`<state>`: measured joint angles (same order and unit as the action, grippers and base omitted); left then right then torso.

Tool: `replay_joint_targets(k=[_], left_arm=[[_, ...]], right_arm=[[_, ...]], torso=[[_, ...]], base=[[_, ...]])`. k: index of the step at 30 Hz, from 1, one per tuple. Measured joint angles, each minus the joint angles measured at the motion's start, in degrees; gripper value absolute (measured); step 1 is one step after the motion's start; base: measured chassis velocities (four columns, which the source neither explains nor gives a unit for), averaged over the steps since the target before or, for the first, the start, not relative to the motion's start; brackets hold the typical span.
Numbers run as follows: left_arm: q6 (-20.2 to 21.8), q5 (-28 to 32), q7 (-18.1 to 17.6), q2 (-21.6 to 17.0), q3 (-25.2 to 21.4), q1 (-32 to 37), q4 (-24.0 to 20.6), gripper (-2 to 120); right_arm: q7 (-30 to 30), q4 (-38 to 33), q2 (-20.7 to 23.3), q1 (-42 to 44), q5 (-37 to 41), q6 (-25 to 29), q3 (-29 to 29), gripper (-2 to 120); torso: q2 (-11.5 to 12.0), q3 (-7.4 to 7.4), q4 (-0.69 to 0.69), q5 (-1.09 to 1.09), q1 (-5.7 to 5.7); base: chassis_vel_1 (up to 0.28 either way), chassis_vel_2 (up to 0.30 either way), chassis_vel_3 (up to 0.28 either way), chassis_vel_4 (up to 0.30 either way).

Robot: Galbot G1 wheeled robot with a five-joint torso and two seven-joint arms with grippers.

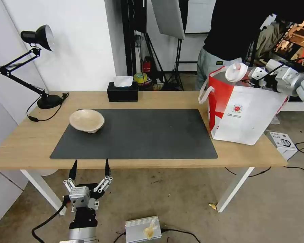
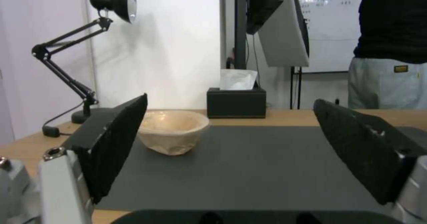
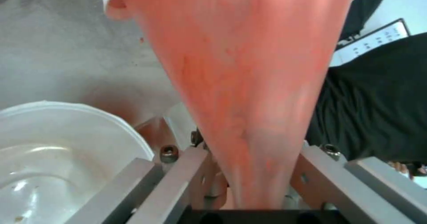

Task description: Pick up the trash from the table and place it into the takeout bag.

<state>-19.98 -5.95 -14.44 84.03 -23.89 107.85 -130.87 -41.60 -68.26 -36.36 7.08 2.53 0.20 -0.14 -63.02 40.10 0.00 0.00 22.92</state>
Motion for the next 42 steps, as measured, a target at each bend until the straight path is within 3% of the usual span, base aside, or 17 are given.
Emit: replay_joint_targets(k=[16,26,42], left_arm=[[0.35,0.36,0.0,-0.11,0.15,-0.27,0.17,100],[0.8,0.42,0.01,0.3,0.62,-0.36,0.12,100],[0.7,0.66,0.0,-0.09,0.31,-0.77,0.61,100]], right_arm=[[-2.72,1.23,-0.47,-2.29,-1.17,0.8,-0.8,57],[-2.88,1.85,-0.95,-2.88,-1.33,1.28,-1.58,97],[-6.01,3.57,-1.24,-5.21,-2.88,3.06,-2.83,100]], torso=[[0.0,0.0,-0.01,0.0,0.0],[0.01,0.0,0.0,0.0,0.0],[0.01,0.0,-0.01,0.0,0.0]], base=[[0.0,0.0,0.0,0.0],[0.0,0.0,0.0,0.0],[0.0,0.0,0.0,0.0]])
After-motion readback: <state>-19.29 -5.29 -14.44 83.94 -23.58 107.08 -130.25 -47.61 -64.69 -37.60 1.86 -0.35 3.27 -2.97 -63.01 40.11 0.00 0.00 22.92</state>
